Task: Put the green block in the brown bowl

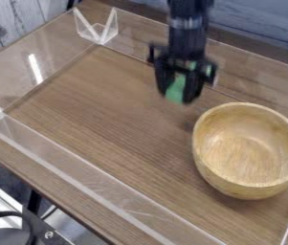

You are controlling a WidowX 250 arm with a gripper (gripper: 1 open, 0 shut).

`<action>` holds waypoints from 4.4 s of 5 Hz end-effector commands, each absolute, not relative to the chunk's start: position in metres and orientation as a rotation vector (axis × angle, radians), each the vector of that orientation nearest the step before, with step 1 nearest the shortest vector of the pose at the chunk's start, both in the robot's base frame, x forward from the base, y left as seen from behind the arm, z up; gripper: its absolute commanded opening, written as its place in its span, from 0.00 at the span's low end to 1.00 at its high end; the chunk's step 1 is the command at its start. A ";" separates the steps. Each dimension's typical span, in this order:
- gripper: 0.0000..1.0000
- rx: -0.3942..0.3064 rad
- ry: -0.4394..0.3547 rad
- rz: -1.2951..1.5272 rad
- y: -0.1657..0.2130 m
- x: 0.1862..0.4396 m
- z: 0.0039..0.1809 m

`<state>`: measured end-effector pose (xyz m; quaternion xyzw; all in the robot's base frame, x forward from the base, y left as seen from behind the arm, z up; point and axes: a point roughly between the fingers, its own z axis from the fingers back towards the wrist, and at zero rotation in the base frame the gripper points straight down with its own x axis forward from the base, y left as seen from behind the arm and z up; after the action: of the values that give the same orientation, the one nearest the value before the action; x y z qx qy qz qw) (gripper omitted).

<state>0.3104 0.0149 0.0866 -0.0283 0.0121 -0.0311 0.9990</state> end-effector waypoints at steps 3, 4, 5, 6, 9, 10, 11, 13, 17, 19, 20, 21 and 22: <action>0.00 -0.017 -0.154 0.142 0.128 0.301 0.181; 0.00 0.009 -0.145 0.184 0.167 0.285 0.170; 0.00 0.010 -0.128 0.162 0.167 0.288 0.155; 0.00 -0.012 -0.113 0.092 0.134 0.283 0.158; 0.00 -0.074 -0.067 -0.128 0.033 0.271 0.167; 0.00 -0.083 -0.037 -0.194 0.004 0.258 0.156; 0.00 -0.093 -0.012 -0.252 -0.025 0.248 0.141; 0.00 -0.112 0.027 -0.345 -0.076 0.240 0.111; 0.00 -0.106 0.089 -0.417 -0.121 0.270 0.060; 0.00 -0.102 0.100 -0.415 -0.124 0.279 0.051; 0.00 -0.101 0.106 -0.409 -0.123 0.280 0.048; 0.00 -0.101 0.110 -0.403 -0.122 0.282 0.046; 0.00 -0.101 0.114 -0.397 -0.121 0.283 0.044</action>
<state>0.2721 -0.1189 0.0317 -0.0466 0.0831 -0.1973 0.9757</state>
